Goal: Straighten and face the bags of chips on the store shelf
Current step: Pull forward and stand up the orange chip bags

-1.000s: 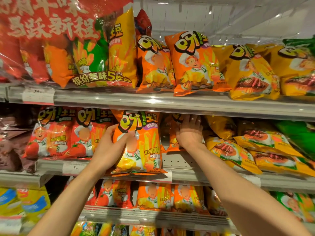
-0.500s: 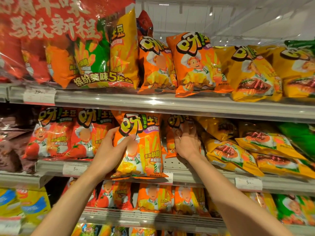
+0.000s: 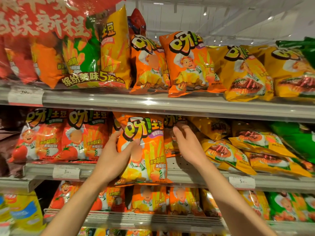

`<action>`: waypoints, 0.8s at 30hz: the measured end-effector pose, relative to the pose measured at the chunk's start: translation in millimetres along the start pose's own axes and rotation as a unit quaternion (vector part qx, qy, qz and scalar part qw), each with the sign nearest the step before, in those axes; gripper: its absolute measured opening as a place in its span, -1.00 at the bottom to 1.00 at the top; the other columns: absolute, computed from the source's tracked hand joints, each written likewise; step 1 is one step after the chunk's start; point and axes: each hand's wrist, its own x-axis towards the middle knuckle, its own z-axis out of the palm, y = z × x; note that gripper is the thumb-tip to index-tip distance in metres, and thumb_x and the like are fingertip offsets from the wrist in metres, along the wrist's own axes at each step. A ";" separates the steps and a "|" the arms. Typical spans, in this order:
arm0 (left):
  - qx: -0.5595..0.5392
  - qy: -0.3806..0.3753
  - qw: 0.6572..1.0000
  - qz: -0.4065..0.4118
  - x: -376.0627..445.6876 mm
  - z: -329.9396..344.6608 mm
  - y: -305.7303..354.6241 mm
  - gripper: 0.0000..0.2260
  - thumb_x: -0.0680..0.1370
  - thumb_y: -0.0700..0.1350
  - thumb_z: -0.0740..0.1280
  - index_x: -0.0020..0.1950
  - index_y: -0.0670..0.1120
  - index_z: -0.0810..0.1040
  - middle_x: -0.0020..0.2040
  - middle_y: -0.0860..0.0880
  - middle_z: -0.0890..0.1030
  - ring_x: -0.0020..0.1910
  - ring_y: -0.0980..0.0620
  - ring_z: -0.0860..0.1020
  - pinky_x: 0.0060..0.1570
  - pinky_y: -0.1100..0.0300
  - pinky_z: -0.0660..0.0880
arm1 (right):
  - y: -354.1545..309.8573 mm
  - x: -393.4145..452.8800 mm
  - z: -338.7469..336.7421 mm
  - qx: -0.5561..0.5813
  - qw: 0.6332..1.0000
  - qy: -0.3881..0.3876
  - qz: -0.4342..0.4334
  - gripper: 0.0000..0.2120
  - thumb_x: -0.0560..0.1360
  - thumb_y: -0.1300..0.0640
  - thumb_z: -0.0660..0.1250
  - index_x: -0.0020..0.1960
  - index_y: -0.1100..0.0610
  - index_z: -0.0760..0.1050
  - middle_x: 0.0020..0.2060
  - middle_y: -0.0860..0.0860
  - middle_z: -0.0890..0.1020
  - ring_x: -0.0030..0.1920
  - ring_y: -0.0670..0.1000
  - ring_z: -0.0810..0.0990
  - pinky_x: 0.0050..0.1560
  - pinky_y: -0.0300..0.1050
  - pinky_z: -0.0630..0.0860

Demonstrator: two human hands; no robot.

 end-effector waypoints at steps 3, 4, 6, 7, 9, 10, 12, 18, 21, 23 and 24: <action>0.027 -0.017 0.999 0.018 -1.9 25.8 9.6 -0.61 0.52 0.21 0.39 0.25 0.25 0.30 0.04 0.44 0.40 -0.03 0.46 0.43 -0.08 0.51 0.32 | -4.9 -28.5 -7.6 0.077 0.995 -0.055 0.011 -0.38 0.57 -0.33 0.11 0.53 -0.07 0.19 0.26 -0.20 0.52 0.19 -0.21 0.51 0.22 -0.23 0.41; 0.029 -0.022 0.999 0.026 -1.2 34.8 13.9 -0.63 0.53 0.21 0.39 0.24 0.27 0.31 0.04 0.45 0.40 -0.02 0.44 0.45 -0.09 0.53 0.30 | -3.0 -32.6 -6.2 0.090 0.994 -0.061 0.019 -0.27 0.51 -0.42 0.11 0.56 -0.10 0.13 0.27 -0.20 0.51 0.24 -0.19 0.50 0.30 -0.16 0.41; 0.031 -0.034 0.998 0.047 2.6 50.5 18.7 -0.71 0.52 0.20 0.40 0.18 0.30 0.39 0.06 0.42 0.49 0.08 0.37 0.52 -0.04 0.50 0.37 | 4.5 -32.1 0.4 0.091 0.995 -0.040 0.033 -0.16 0.43 -0.48 0.19 0.57 -0.12 0.09 0.37 -0.12 0.47 0.35 -0.08 0.46 0.39 -0.02 0.38; 0.034 -0.043 0.997 0.056 4.6 54.6 18.7 -0.74 0.53 0.20 0.39 0.16 0.32 0.42 0.08 0.40 0.52 0.11 0.36 0.53 0.02 0.45 0.40 | 8.7 -28.5 3.5 0.095 0.995 -0.019 0.038 -0.19 0.45 -0.41 0.26 0.57 -0.10 0.12 0.37 -0.09 0.47 0.34 -0.05 0.47 0.37 -0.01 0.41; 0.040 -0.051 0.996 0.062 7.5 55.3 15.5 -0.66 0.54 0.28 0.33 0.29 0.29 0.44 0.22 0.33 0.52 0.21 0.31 0.50 0.21 0.28 0.42 | 15.3 -18.2 7.2 0.121 0.991 0.024 0.047 -0.29 0.49 -0.28 0.34 0.53 -0.05 0.20 0.32 -0.04 0.50 0.27 -0.01 0.52 0.31 0.04 0.48; 0.054 -0.035 0.995 0.072 8.3 52.4 12.4 -0.55 0.54 0.32 0.28 0.38 0.22 0.43 0.30 0.23 0.51 0.28 0.22 0.48 0.30 0.17 0.41 | 16.1 -12.9 7.4 0.134 0.989 0.036 0.049 -0.32 0.50 -0.25 0.35 0.50 -0.03 0.23 0.29 -0.02 0.52 0.25 0.01 0.53 0.30 0.08 0.49; 0.121 0.045 0.984 0.120 12.9 41.9 2.7 -0.51 0.56 0.25 0.22 0.42 0.06 0.47 0.31 0.06 0.52 0.30 0.06 0.46 0.31 0.04 0.40 | 14.9 0.5 6.2 0.136 0.989 0.049 0.037 -0.36 0.50 -0.23 0.35 0.47 0.01 0.27 0.24 0.00 0.55 0.24 0.04 0.54 0.30 0.08 0.47; 0.285 0.091 0.945 0.134 23.4 26.2 -37.9 -0.57 0.55 0.08 0.30 0.39 -0.03 0.51 0.42 -0.12 0.43 0.41 -0.15 0.33 0.34 -0.18 0.36 | 18.8 16.1 22.2 -0.049 0.998 0.049 -0.001 -0.39 0.62 -0.20 0.05 0.55 0.12 0.16 0.52 0.14 0.21 0.53 0.20 0.15 0.49 0.03 0.12; 0.303 0.075 0.938 0.150 21.7 26.3 -46.2 -0.52 0.52 0.09 0.29 0.42 -0.03 0.48 0.45 -0.12 0.41 0.43 -0.17 0.33 0.34 -0.21 0.37 | 25.7 -6.3 28.1 -0.083 0.991 0.086 -0.062 -0.41 0.66 -0.20 0.00 0.59 0.06 0.05 0.58 0.07 0.00 0.58 0.12 0.00 0.51 -0.01 0.05; 0.303 0.079 0.937 0.153 23.4 26.6 -46.4 -0.52 0.52 0.09 0.29 0.42 -0.03 0.48 0.45 -0.12 0.40 0.43 -0.17 0.33 0.33 -0.20 0.38 | 24.7 -20.1 31.3 -0.093 0.990 0.066 -0.088 -0.30 0.59 -0.35 -0.02 0.61 -0.08 -0.14 0.59 -0.09 -0.14 0.59 -0.03 -0.13 0.49 -0.08 -0.05; 0.307 0.078 0.936 0.151 23.9 27.1 -47.4 -0.51 0.52 0.10 0.29 0.42 -0.03 0.48 0.46 -0.12 0.40 0.43 -0.17 0.32 0.33 -0.19 0.37 | 23.5 -25.4 33.8 -0.115 0.987 0.046 -0.098 -0.26 0.56 -0.39 -0.03 0.60 -0.13 -0.20 0.59 -0.12 -0.19 0.59 -0.05 -0.18 0.50 -0.07 -0.07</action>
